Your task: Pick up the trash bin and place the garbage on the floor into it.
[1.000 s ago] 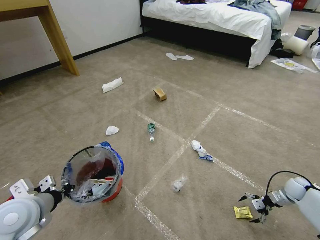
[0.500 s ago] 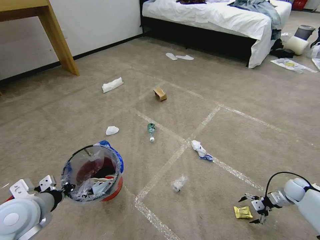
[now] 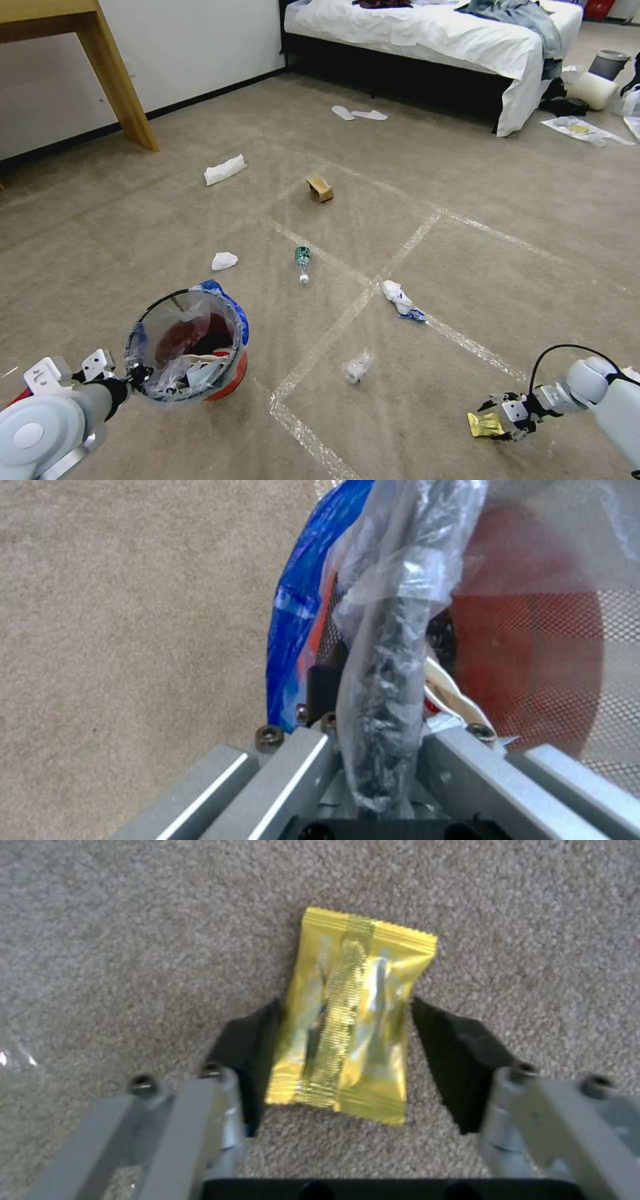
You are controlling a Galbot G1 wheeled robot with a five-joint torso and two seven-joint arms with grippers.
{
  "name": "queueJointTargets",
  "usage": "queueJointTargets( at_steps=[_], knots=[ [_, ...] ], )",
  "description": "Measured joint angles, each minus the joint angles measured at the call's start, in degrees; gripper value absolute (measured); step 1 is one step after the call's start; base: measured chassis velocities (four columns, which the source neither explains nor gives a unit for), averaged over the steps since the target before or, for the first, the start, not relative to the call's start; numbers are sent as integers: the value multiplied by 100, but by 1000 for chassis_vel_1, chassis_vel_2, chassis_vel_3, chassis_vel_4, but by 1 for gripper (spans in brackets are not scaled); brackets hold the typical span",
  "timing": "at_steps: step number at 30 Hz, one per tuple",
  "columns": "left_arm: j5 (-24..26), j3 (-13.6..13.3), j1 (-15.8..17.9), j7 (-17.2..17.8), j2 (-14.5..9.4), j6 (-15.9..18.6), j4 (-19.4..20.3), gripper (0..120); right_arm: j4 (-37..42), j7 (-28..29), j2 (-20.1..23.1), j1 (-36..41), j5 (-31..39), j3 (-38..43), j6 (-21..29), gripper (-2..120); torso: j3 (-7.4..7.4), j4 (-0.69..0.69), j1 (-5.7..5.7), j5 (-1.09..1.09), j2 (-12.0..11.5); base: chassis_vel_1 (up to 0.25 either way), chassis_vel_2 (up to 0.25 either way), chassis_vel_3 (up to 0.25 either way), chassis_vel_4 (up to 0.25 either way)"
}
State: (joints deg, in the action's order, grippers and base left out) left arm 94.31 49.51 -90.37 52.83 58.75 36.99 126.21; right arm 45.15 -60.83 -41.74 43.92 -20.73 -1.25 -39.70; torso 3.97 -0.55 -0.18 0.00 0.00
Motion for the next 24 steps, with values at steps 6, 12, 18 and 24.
queueJointTargets(
  at_steps=[6, 12, 18, 24],
  knots=[
    [-1, -19, 44, -13, -1, -16, -12, 0, 27, -4, 23, 26, -5, 4, -20, 28, 0, 0, 0, 0, 0, 0, 0, 0, 0],
    [-31, -44, 72, -29, 4, -24, -50, 0, 33, -22, 23, 12, -44, 7, -28, 16, 0, 0, 0, 0, 0, 0, 0, 0, 0],
    [-25, -46, 86, -31, -13, -28, -70, 0, 33, -232, 20, -12, 344, 4, -19, 0, 0, -1, 0, 0, 0, 0, 0, 0, 0],
    [-9, -57, 59, -24, -36, -30, -58, 0, 296, -735, 146, -173, 3008, -36, 413, 0, 0, -1, 0, -1, 0, 0, 0, 0, 0]
  ],
)
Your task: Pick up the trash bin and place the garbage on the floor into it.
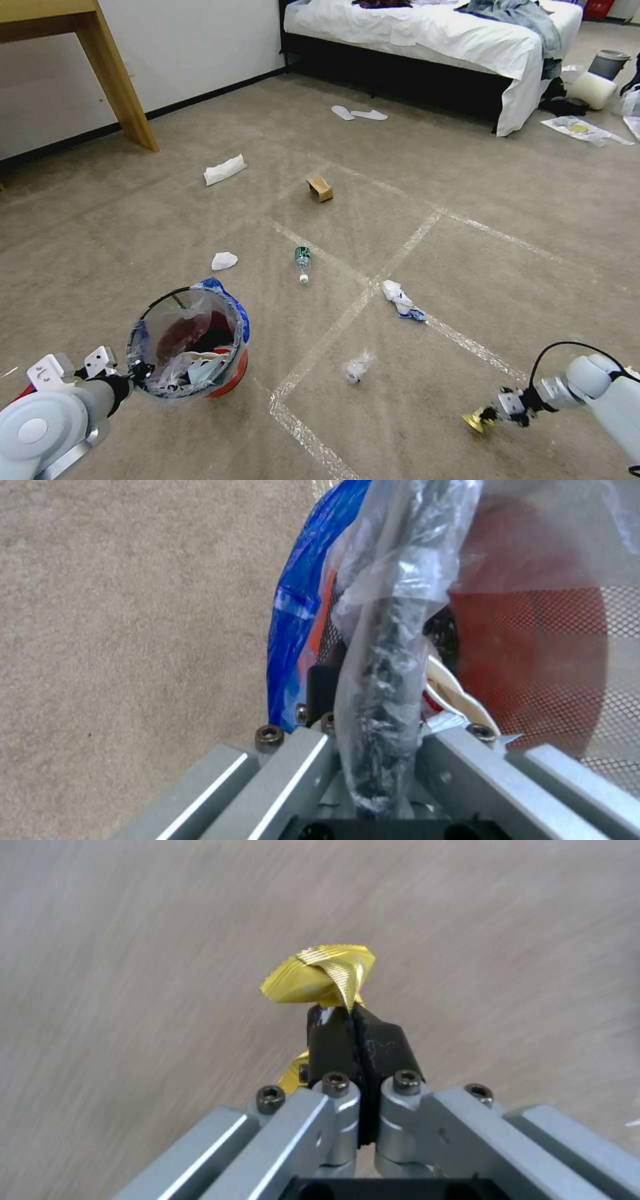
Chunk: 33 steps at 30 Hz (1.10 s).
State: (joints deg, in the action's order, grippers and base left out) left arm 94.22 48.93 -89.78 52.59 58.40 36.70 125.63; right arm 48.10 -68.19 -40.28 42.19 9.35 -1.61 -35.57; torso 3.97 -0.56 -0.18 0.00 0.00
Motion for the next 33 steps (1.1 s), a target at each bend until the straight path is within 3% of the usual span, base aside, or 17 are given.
queueJointTargets(
  at_steps=[1, 2, 4, 5, 6, 7, 8, 9, 10, 12, 17, 23, 33],
  knots=[
    [0, 0, 0, 0, 0, 0, 0, 0, 0, 0, 0, 0, 0, 0, 0, 0, 0, 0, 0, 0, 0, 0, 0, 0, 0],
    [6, 0, -12, 0, -10, 0, 10, 0, 127, -2, 46, -61, 806, 21, 169, 0, 0, 0, 0, 0, 0, 0, 0, 0, 0],
    [10, -1, -15, 0, -15, 0, 13, 0, 205, 23, 72, -76, 1181, 33, 254, 0, 0, 0, 0, 0, 0, 0, 0, 0, 0],
    [35, 4, -30, 1, -30, 0, 25, 0, 502, 181, 167, -68, 2103, 71, 519, 0, 0, 2, 0, 0, 0, 0, 0, 0, 0],
    [35, 4, -30, 1, -30, 0, 25, 0, 502, 181, 167, -68, 2103, 71, 519, 0, 0, 2, 0, 0, 0, 0, 0, 0, 0],
    [72, 22, -37, 9, -48, -3, 40, 0, 1062, 510, 297, 33, 3348, 171, 930, 0, 0, 1, 0, 1, 1, 0, 0, 0, 0],
    [72, 22, -37, 9, -48, -3, 40, 0, 1062, 510, 297, 33, 3348, 171, 930, 0, 0, 1, 0, 1, 1, 0, 0, 0, 0],
    [88, 29, -39, 14, -60, -7, 51, 0, 1395, 717, 324, 53, 4029, 245, 1096, 0, 0, -2, 0, 3, 0, 0, 0, 0, 0],
    [88, 29, -39, 14, -60, -7, 51, 0, 1395, 717, 324, 53, 4029, 245, 1096, 0, 0, -2, 0, 3, 0, 0, 0, 0, 0],
    [152, 43, -29, 25, -90, -33, 106, 0, 2171, 1223, 223, -110, 5034, 379, 1351, 0, 0, 1, 0, 1, 0, 0, 0, 0, 0],
    [196, 72, -30, 28, -126, -60, 141, 0, 2808, 1512, 60, -406, 5494, 362, 1566, 0, 0, 5, 0, 2, 0, 0, 0, 0, 0],
    [251, 110, -22, 33, -157, -78, 174, 0, 3503, 1570, -142, -739, 5760, 28, 1885, 0, 0, -1, 0, 2, 0, 0, 0, 0, 0],
    [272, 212, -86, 23, -129, -91, 189, 0, 3653, 1381, -809, -1957, 5496, -1829, 1941, 0, 0, 1, 0, 1, 0, 0, 0, 0, 0]
  ],
)
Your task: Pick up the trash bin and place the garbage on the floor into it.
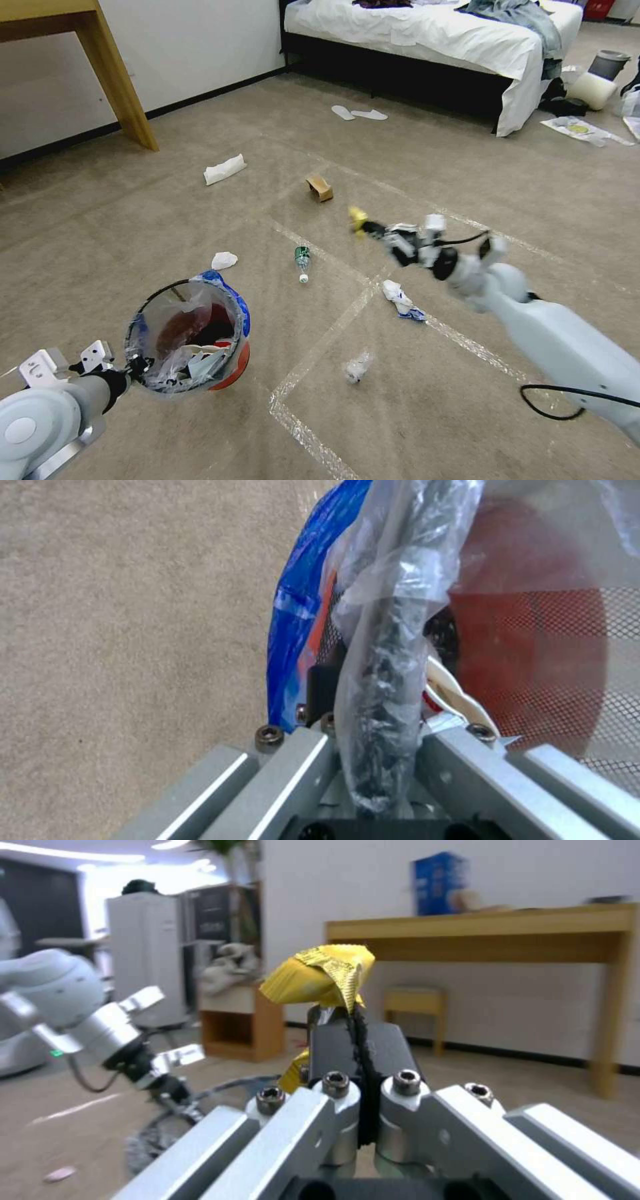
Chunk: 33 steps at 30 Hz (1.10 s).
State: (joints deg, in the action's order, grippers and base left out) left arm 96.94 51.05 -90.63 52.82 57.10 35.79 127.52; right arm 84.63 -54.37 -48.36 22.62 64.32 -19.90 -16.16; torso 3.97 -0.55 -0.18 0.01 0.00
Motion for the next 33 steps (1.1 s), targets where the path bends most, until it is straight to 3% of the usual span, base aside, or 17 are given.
queueJointTargets(
  at_steps=[6, 18, 33],
  knots=[
    [5, 36, -14, 0, 8, 0, 1, 0, -35, -5, -296, -405, -64, -422, 4, 0, 0, -1, 0, 1, 0, 0, 0, 0, 0],
    [13, 92, -75, 7, 25, 5, 68, 0, -354, 130, -1608, -1049, -287, -1348, 52, 0, 0, 0, 0, 0, 0, 0, 0, 0, 0],
    [7, 20, -54, 20, 25, 5, 77, 0, -514, 170, -2328, -1337, -426, -2030, 117, 0, 0, -1, 1, 0, 0, 0, 0, 0, 0]
  ],
)
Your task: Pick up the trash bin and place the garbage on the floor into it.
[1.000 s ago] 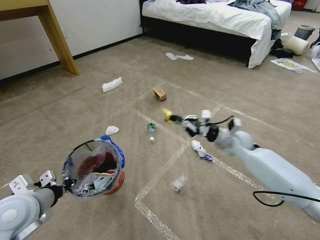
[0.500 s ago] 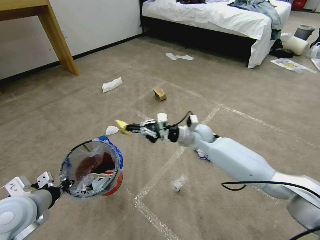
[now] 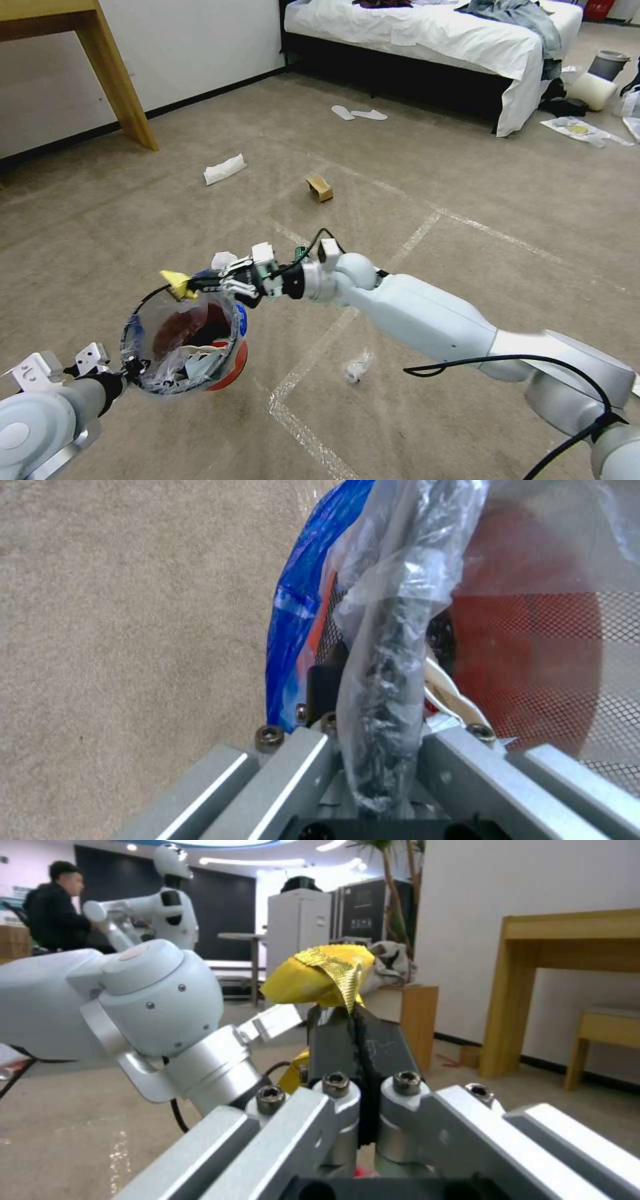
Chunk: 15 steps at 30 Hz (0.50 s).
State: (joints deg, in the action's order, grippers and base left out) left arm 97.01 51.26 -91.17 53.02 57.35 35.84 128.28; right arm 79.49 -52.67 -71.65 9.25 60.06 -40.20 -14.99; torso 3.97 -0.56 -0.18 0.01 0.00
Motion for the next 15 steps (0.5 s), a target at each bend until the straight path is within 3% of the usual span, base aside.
queueJointTargets(
  at_steps=[15],
  knots=[
    [-5, 54, -84, 7, 26, 3, 107, 0, -337, 25, -227, 7, -258, -297, -27, 0, 0, 1, 0, -1, 0, 0, 0, 0, 0]
  ],
)
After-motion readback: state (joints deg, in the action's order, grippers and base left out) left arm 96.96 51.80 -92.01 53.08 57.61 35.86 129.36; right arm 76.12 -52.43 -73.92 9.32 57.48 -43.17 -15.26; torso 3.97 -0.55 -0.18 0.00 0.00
